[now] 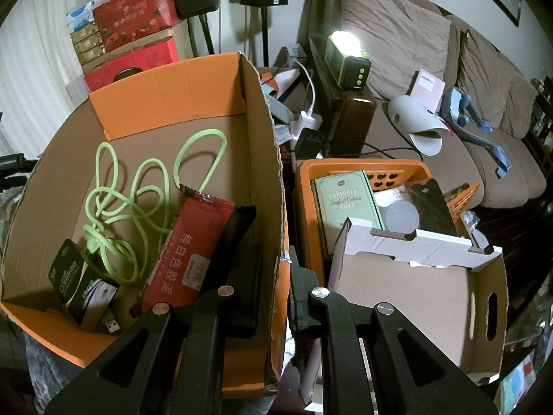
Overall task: Organize objects
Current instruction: 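Move the left tool back to the blanket and grasp the white cable, then carry the white cable with the left tool into the box and release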
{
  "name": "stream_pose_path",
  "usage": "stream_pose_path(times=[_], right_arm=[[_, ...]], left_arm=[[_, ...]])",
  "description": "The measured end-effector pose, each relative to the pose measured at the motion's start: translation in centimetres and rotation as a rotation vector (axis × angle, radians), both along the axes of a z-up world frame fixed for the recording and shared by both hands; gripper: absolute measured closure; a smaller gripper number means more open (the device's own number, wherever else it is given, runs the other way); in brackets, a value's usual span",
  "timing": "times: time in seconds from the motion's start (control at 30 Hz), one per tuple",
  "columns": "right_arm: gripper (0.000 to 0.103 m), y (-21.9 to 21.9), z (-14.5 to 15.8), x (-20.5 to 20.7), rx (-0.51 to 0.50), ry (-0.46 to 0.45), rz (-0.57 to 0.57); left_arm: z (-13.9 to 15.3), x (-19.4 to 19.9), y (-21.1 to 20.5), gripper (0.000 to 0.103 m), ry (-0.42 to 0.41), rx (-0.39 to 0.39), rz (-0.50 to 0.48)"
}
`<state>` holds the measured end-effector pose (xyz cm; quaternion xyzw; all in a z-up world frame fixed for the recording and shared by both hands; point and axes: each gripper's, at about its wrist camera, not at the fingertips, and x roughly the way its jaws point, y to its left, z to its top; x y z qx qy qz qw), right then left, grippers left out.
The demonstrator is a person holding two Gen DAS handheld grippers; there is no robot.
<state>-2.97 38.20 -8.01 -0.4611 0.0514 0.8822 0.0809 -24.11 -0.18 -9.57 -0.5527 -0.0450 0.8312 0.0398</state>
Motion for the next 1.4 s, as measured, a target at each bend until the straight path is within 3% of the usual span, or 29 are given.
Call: stream_pose_path(times=[0.23,0.33,0.4,0.77,1.4], right_arm=[[0.092,0.0,0.0,0.0,0.0,-0.001,0.0],[0.092,-0.1,0.0,0.0,0.001,-0.001,0.0],[0.092,-0.1,0.0,0.0,0.002,-0.001,0.0],[0.092,-0.1,-0.1,0.0,0.004,-0.002,0.001],[0.092,-0.1,-0.2,0.0,0.003,-0.002,0.001]], left_arm=[[-1.2,-0.5,0.9,0.051,-0.012,-0.046,-0.001],[-1.5,-0.5,1.4,0.054,-0.006,-0.069,-0.006],[-1.6,-0.3,1.4,0.066,0.002,-0.082,-0.003],[0.2,0.6,0.0,0.068,0.055,0.005,0.024],[8.1,3.2,0.0,0.068,0.2,0.143,-0.004]])
